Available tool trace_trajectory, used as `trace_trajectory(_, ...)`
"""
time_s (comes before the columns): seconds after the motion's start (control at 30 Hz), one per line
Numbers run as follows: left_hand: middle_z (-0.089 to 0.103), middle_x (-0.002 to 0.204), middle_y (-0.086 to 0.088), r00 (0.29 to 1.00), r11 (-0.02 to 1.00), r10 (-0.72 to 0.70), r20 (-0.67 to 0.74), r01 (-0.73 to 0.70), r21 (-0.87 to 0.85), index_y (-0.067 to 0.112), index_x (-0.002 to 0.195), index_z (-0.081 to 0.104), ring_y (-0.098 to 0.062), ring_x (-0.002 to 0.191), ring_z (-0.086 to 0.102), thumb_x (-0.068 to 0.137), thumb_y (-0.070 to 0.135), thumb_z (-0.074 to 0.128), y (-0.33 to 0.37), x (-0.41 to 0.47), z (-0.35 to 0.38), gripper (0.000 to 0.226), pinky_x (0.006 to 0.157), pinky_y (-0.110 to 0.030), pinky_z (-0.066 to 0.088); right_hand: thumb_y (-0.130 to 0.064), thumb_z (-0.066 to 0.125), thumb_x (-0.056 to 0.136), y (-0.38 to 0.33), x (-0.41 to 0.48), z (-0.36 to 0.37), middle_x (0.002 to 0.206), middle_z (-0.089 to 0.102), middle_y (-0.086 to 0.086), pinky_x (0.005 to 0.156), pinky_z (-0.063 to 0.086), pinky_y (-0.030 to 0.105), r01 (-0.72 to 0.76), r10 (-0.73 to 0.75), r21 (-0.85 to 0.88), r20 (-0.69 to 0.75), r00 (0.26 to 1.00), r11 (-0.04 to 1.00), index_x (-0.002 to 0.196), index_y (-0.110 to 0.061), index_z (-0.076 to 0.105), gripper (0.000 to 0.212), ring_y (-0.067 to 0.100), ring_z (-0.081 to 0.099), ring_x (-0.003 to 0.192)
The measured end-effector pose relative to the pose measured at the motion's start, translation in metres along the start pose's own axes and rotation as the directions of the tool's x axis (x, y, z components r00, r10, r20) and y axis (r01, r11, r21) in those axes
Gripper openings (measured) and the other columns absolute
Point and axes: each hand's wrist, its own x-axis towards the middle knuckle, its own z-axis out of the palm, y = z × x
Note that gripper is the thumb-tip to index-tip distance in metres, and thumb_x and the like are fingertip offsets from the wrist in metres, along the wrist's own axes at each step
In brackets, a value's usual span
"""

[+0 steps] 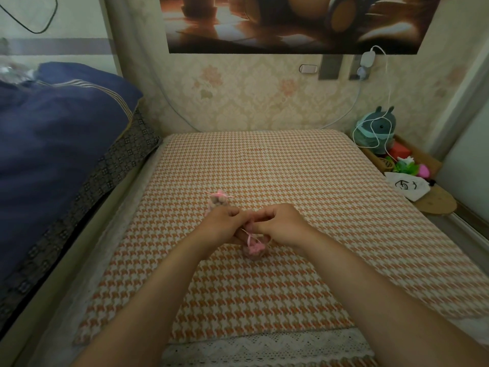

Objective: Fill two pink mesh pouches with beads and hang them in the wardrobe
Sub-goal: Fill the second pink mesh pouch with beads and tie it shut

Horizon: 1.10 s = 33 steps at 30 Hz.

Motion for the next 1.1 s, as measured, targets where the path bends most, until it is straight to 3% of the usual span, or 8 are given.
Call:
trace_trajectory(0.17, 0.073, 0.077, -0.013, 0.998, 0.982, -0.069, 0.005, 0.069, -0.175, 0.004, 0.086, 0.069, -0.023, 0.068, 0.069, 0.102, 0.044, 0.043, 0.006, -0.004, 0.002, 0.051, 0.07, -0.035, 0.058, -0.018, 0.089, 0.077, 0.0, -0.002, -0.005, 0.068, 0.074, -0.003, 0.044, 0.044, 0.021, -0.051, 0.053, 0.036, -0.045, 0.998, 0.998, 0.087, -0.008, 0.077, 0.018, 0.01, 0.06, 0.051)
trace_trajectory(0.4, 0.073, 0.077, -0.011, 0.974, 0.916, -0.222, -0.05, 0.19, -0.354, -0.002, 0.095, 0.068, -0.021, 0.066, 0.069, 0.101, 0.021, 0.05, 0.001, 0.0, 0.0, 0.03, 0.072, -0.036, 0.058, -0.019, 0.08, 0.088, 0.007, 0.006, -0.001, 0.079, 0.07, 0.004, 0.049, 0.047, 0.026, -0.282, 0.299, 0.283, -0.016, 0.954, 0.916, 0.09, -0.011, 0.074, 0.01, 0.014, 0.057, 0.052)
trace_trajectory(0.53, 0.076, 0.094, -0.008, 0.984, 0.974, -0.144, -0.11, 0.121, -0.192, 0.009, 0.096, 0.075, -0.018, 0.087, 0.072, 0.089, 0.013, 0.065, -0.006, 0.003, -0.008, 0.013, 0.09, -0.035, 0.054, -0.023, 0.071, 0.095, 0.015, 0.012, -0.007, 0.07, 0.069, -0.002, 0.042, 0.044, 0.021, -0.392, 0.428, 0.416, 0.007, 0.904, 0.821, 0.091, -0.011, 0.07, 0.013, 0.01, 0.058, 0.049)
trace_trajectory(0.6, 0.076, 0.102, -0.005, 0.992, 0.992, -0.092, -0.09, 0.084, -0.093, 0.014, 0.1, 0.075, -0.02, 0.101, 0.07, 0.081, 0.015, 0.076, -0.01, 0.002, -0.009, 0.018, 0.094, -0.036, 0.055, -0.022, 0.067, 0.098, 0.018, 0.013, -0.01, 0.066, 0.069, -0.004, 0.042, 0.046, 0.02, -0.412, 0.451, 0.461, 0.028, 0.892, 0.786, 0.089, -0.011, 0.069, 0.014, 0.011, 0.059, 0.054)
trace_trajectory(0.73, 0.073, 0.1, 0.004, 0.991, 0.996, -0.002, -0.132, 0.014, 0.083, 0.018, 0.105, 0.071, -0.008, 0.096, 0.068, 0.07, 0.028, 0.088, -0.016, 0.0, 0.0, 0.039, 0.08, -0.021, 0.055, -0.02, 0.065, 0.099, 0.023, 0.017, -0.01, 0.063, 0.07, -0.003, 0.044, 0.05, 0.023, -0.416, 0.459, 0.479, 0.029, 0.888, 0.773, 0.09, -0.009, 0.068, 0.015, 0.013, 0.062, 0.055)
trace_trajectory(0.83, 0.073, 0.091, 0.003, 0.958, 0.984, 0.086, -0.274, -0.037, 0.177, 0.016, 0.098, 0.074, -0.01, 0.087, 0.069, 0.07, 0.03, 0.088, -0.024, 0.007, 0.006, 0.035, 0.079, -0.027, 0.059, -0.02, 0.067, 0.098, 0.022, 0.017, -0.008, 0.07, 0.071, 0.0, 0.043, 0.051, 0.024, -0.41, 0.463, 0.468, 0.003, 0.886, 0.782, 0.094, -0.008, 0.069, 0.013, 0.014, 0.063, 0.053)
trace_trajectory(0.97, 0.072, 0.084, 0.007, 0.93, 0.962, 0.133, -0.344, -0.037, 0.271, 0.016, 0.093, 0.075, -0.007, 0.081, 0.068, 0.072, 0.034, 0.087, -0.028, 0.013, 0.01, 0.031, 0.074, -0.023, 0.056, -0.016, 0.077, 0.089, 0.021, 0.012, -0.007, 0.078, 0.076, 0.008, 0.048, 0.053, 0.028, -0.3, 0.384, 0.309, -0.263, 0.885, 0.903, 0.087, -0.008, 0.074, 0.008, 0.018, 0.066, 0.051)
trace_trajectory(1.1, 0.065, 0.076, 0.015, 0.914, 0.922, 0.198, -0.356, -0.05, 0.384, 0.018, 0.089, 0.075, 0.006, 0.071, 0.059, 0.077, 0.038, 0.082, -0.026, 0.014, 0.014, 0.025, 0.058, -0.005, 0.04, -0.03, 0.082, 0.083, 0.024, 0.008, -0.007, 0.075, 0.075, -0.008, 0.069, 0.06, 0.033, -0.046, -0.051, -0.225, -0.406, 0.913, 0.973, 0.068, -0.026, 0.076, 0.017, 0.011, 0.071, 0.07)
